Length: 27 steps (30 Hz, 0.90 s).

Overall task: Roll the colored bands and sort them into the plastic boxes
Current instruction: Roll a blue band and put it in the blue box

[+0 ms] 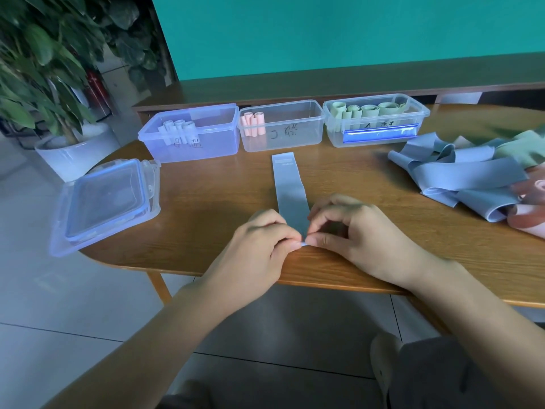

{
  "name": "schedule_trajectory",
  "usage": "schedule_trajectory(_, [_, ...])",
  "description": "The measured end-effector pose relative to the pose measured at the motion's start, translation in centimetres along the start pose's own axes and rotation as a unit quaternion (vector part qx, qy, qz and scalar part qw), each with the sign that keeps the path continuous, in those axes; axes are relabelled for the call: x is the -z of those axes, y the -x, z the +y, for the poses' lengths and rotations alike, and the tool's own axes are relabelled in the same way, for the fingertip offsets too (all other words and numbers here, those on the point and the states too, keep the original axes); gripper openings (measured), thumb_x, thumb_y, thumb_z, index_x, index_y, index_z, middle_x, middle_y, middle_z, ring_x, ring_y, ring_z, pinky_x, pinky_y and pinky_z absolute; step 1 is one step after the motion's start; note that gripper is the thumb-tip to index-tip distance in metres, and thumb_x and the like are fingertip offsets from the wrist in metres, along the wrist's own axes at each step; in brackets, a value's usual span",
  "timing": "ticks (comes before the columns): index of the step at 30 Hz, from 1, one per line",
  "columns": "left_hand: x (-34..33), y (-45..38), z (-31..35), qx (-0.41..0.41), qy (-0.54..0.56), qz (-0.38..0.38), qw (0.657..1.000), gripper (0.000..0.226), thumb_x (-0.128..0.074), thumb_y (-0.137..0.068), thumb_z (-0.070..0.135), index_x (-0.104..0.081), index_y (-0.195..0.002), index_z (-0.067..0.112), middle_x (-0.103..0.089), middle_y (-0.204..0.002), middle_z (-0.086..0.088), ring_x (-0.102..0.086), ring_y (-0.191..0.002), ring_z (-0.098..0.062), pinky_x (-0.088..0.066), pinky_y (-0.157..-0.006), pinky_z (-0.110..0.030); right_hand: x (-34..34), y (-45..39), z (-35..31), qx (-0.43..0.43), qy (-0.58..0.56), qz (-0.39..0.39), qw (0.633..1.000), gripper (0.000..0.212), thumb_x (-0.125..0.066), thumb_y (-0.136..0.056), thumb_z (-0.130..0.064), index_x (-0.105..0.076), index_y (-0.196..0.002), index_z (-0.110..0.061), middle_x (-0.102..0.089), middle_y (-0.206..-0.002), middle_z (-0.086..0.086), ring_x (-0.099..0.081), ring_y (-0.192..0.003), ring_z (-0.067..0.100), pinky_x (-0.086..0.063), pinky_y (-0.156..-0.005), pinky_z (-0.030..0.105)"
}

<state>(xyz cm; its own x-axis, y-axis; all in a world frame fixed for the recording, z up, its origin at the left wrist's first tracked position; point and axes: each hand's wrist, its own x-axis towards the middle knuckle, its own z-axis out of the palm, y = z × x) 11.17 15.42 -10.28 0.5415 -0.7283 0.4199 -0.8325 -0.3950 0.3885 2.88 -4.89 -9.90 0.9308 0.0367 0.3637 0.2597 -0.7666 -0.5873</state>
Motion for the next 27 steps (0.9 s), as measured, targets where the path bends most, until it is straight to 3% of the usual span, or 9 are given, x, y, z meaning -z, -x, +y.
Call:
schedule_trajectory(4, [-0.1,-0.3,0.3,0.004,-0.023,0.001,1.0,0.019,-0.058,-0.1,0.022,-0.076,-0.103,0.019,-0.062,-0.1,0.006,-0.058,-0.092,-0.009,-0.051,-0.082,-0.028,0.1,0.5,0.5,0.046,0.036,-0.007,0.998,0.008,-0.075,-0.089,-0.026,-0.077,-0.097,-0.025,-0.064,-0.103,-0.014,-0.061,-0.1,0.001,-0.043,-0.089,0.011])
schedule_trajectory(7, [-0.4,-0.1,0.5,-0.011,-0.066,0.031,0.997,0.01,-0.066,-0.095,0.016,-0.076,-0.1,0.016,-0.067,-0.095,0.001,-0.062,-0.087,-0.012,-0.056,-0.076,-0.029,-0.2,0.4,0.6,0.051,0.057,0.01,0.997,0.007,-0.074,-0.091,-0.024,-0.077,-0.097,-0.023,-0.065,-0.099,-0.015,-0.061,-0.096,-0.002,-0.041,-0.088,0.009])
schedule_trajectory(11, [-0.5,0.0,0.3,0.008,-0.05,0.063,0.997,0.011,-0.061,-0.098,0.022,-0.071,-0.094,0.02,-0.065,-0.091,0.007,-0.057,-0.085,-0.008,-0.047,-0.075,-0.027,-0.5,0.0,0.6,0.054,0.08,0.021,0.995,0.007,-0.07,-0.094,-0.024,-0.076,-0.096,-0.021,-0.064,-0.099,-0.013,-0.059,-0.092,-0.002,-0.04,-0.087,0.007])
schedule_trajectory(15, [-0.5,0.1,0.1,0.031,-0.035,0.046,0.998,0.025,-0.057,-0.096,0.039,-0.074,-0.101,0.022,-0.061,-0.101,0.009,-0.055,-0.091,-0.004,-0.045,-0.076,-0.012,-0.7,0.0,0.6,0.049,0.099,0.021,0.994,0.011,-0.066,-0.097,-0.023,-0.076,-0.095,-0.018,-0.061,-0.098,-0.012,-0.054,-0.087,-0.003,-0.038,-0.083,0.006])
schedule_trajectory(18, [-0.5,0.1,0.0,0.044,-0.039,0.035,0.998,0.021,-0.064,-0.095,0.036,-0.075,-0.107,0.022,-0.058,-0.103,0.011,-0.051,-0.093,-0.002,-0.039,-0.076,-0.005,-0.9,-0.2,0.7,0.045,0.106,0.024,0.993,0.012,-0.065,-0.098,-0.022,-0.074,-0.095,-0.016,-0.061,-0.099,-0.011,-0.055,-0.086,0.0,-0.041,-0.082,0.01])
schedule_trajectory(27, [-0.5,-0.3,-0.1,0.032,-0.063,0.037,0.997,0.023,-0.061,-0.097,0.032,-0.078,-0.105,0.019,-0.057,-0.097,0.008,-0.051,-0.085,-0.002,-0.034,-0.072,-0.003,-0.8,0.0,-0.1,0.046,0.107,0.023,0.993,0.011,-0.061,-0.099,-0.022,-0.071,-0.1,-0.017,-0.06,-0.107,-0.008,-0.059,-0.098,0.009,-0.049,-0.089,0.026])
